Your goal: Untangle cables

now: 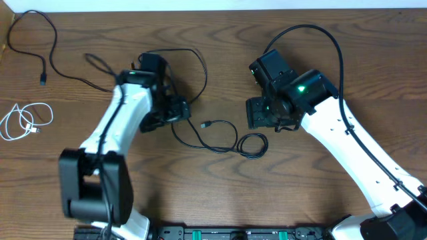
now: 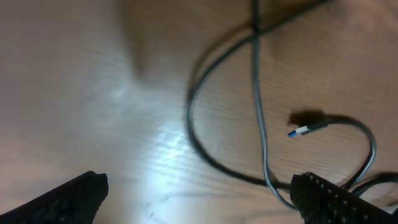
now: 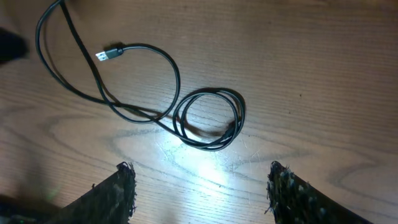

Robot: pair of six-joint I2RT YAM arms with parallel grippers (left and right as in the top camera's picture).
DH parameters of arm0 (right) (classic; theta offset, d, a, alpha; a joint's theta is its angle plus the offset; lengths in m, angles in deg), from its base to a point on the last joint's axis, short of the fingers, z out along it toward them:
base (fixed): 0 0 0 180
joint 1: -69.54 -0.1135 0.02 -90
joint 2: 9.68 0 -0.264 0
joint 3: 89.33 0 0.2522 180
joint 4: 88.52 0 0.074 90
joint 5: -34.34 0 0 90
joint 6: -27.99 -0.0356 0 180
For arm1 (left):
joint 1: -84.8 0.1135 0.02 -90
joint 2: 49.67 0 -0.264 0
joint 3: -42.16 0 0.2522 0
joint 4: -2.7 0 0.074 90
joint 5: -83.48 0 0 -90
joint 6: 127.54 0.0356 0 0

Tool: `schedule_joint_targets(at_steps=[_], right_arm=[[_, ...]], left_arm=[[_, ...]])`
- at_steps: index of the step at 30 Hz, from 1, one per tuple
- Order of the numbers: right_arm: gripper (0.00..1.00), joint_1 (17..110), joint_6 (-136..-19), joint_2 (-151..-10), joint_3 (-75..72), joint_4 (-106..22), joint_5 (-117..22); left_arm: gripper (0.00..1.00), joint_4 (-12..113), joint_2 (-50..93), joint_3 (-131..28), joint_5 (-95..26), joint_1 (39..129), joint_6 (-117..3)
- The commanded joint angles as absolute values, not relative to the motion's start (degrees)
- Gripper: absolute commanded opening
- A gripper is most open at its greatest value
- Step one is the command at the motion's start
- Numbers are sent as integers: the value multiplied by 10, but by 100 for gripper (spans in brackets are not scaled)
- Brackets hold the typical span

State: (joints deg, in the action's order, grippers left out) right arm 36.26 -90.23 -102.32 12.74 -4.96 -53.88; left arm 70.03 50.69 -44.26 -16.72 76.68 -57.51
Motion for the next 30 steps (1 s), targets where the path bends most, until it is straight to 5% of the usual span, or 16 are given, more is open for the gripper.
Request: schedule_joint_targets(at_steps=[1, 10, 19, 23, 30], right_arm=[[66, 360, -907, -1021, 125, -46, -535], [67, 360, -907, -1021, 125, -21, -535], [69, 360, -907, -1021, 125, -24, -535], [71, 360, -907, -1021, 125, -24, -536], [77, 360, -907, -1021, 125, -33, -536]], left_arm=[[99, 683, 539, -440, -175, 751, -547], [81, 643, 598, -440, -155, 752, -547], [48, 636, 638, -440, -155, 752, -547], [8, 636, 638, -442, -152, 752, -547], [8, 720, 605, -478, -184, 752, -547]])
